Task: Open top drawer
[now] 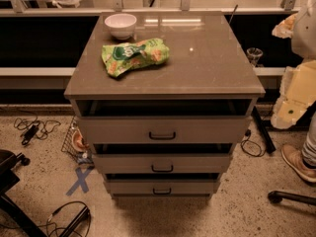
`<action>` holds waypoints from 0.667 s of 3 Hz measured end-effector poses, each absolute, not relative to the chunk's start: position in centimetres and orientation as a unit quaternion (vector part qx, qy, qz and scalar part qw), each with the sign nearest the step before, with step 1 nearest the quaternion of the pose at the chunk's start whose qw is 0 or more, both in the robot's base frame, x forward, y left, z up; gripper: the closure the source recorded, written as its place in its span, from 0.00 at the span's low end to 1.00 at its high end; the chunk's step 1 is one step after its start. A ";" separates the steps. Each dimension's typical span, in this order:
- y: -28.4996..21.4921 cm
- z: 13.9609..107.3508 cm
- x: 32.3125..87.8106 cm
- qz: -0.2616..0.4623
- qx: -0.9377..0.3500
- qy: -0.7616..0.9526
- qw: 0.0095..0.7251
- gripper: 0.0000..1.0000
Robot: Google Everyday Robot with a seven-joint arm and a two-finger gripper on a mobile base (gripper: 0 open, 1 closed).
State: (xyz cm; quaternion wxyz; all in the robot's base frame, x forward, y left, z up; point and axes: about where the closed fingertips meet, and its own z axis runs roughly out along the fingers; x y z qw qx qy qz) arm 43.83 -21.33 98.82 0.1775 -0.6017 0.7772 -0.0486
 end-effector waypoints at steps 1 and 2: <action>-21.3 98.8 43.8 -0.049 -0.602 0.777 0.178 0.00; -21.0 97.2 44.5 -0.046 -0.598 0.776 0.194 0.00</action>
Offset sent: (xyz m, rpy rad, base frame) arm 0.0291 0.0108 -0.0698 0.1055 -0.0757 -0.0056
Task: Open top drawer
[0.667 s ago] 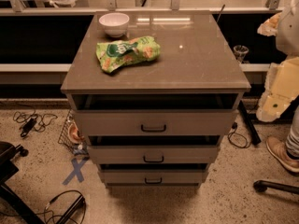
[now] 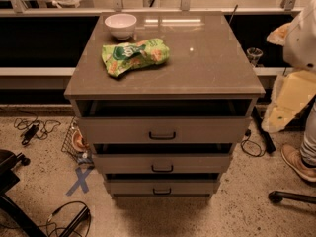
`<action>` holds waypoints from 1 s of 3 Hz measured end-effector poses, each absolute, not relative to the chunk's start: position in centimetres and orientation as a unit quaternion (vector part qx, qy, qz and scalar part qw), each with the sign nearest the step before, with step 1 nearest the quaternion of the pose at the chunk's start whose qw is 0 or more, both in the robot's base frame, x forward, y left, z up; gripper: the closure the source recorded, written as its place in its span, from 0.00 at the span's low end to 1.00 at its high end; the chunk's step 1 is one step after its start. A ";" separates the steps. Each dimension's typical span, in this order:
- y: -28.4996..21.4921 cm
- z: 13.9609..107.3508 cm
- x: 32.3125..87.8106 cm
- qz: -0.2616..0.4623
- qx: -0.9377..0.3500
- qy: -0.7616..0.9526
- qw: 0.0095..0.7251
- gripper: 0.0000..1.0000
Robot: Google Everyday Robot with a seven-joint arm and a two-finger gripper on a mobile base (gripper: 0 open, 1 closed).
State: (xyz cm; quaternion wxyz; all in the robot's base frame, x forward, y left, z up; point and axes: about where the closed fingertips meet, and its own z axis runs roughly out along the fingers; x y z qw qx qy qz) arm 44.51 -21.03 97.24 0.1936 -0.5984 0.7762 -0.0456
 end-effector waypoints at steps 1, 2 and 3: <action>-20.7 92.7 44.8 -0.034 -0.603 0.765 0.224 0.00; -20.1 88.7 45.6 -0.031 -0.619 0.740 0.262 0.00; -19.4 86.0 47.6 -0.041 -0.632 0.709 0.311 0.00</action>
Offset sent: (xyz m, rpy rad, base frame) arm 0.0595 0.0186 -0.1173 0.1612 -0.3699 0.1711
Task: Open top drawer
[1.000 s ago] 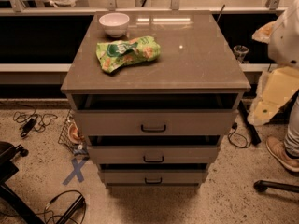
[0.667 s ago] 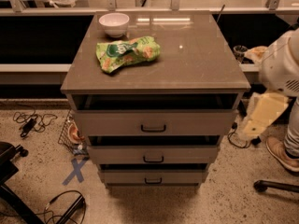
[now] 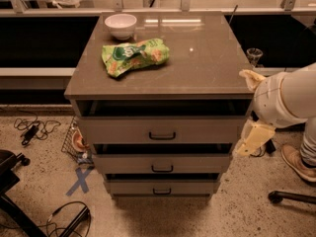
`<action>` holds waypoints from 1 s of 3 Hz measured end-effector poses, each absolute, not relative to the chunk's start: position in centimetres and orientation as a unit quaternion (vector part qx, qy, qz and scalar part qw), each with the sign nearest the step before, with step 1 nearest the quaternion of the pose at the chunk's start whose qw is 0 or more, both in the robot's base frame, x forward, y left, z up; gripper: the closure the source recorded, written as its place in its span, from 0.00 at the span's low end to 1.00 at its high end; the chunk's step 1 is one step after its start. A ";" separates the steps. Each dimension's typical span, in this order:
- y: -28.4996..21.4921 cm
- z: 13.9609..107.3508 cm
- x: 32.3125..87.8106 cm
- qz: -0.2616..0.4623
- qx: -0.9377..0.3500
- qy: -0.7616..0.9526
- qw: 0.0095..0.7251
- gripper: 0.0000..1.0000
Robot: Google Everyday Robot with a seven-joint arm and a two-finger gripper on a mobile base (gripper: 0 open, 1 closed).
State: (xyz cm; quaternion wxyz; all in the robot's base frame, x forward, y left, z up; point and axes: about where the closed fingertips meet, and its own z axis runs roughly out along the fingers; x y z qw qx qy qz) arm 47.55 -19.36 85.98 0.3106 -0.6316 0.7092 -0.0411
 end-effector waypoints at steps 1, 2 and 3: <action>-19.3 86.7 49.0 -0.065 -0.630 0.697 0.337 0.00; -19.3 86.7 49.0 -0.065 -0.630 0.697 0.337 0.00; -18.8 84.9 48.2 -0.069 -0.630 0.704 0.322 0.00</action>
Offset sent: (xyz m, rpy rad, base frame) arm 0.0143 0.0003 0.0064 -0.0019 -0.0743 0.0048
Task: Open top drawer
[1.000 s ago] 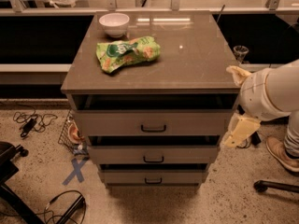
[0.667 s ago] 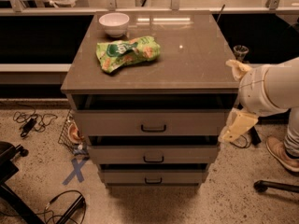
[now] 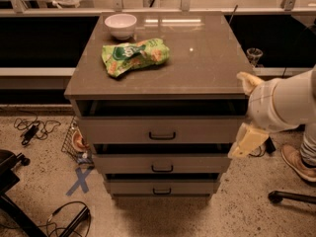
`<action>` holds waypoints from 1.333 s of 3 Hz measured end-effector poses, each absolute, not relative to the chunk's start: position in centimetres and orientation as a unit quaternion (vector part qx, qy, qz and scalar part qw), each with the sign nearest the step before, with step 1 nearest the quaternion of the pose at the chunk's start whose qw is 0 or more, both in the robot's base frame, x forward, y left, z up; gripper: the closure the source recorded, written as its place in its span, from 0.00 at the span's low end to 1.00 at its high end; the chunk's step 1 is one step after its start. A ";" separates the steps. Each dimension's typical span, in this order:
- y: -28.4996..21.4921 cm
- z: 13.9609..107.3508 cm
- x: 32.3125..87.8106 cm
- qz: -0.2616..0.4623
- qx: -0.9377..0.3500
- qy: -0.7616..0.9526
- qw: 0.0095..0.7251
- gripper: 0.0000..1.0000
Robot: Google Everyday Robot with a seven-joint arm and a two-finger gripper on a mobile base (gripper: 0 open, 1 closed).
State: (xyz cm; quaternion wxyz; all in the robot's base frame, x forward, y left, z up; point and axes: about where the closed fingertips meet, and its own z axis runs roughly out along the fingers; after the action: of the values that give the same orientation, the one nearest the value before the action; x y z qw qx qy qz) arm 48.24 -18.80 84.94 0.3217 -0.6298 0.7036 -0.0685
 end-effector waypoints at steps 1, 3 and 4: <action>-18.1 81.9 46.8 -0.070 -0.630 0.707 0.312 0.00; -18.0 75.7 47.6 -0.064 -0.642 0.698 0.311 0.00; -18.1 72.6 49.3 -0.051 -0.647 0.696 0.306 0.00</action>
Offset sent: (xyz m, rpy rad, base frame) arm -0.0188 0.0066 -0.1074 -0.0184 0.0117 0.0232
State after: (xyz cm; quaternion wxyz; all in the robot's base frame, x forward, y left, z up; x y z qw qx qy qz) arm 49.29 -18.08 72.64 0.3064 -0.6471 0.6963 -0.0510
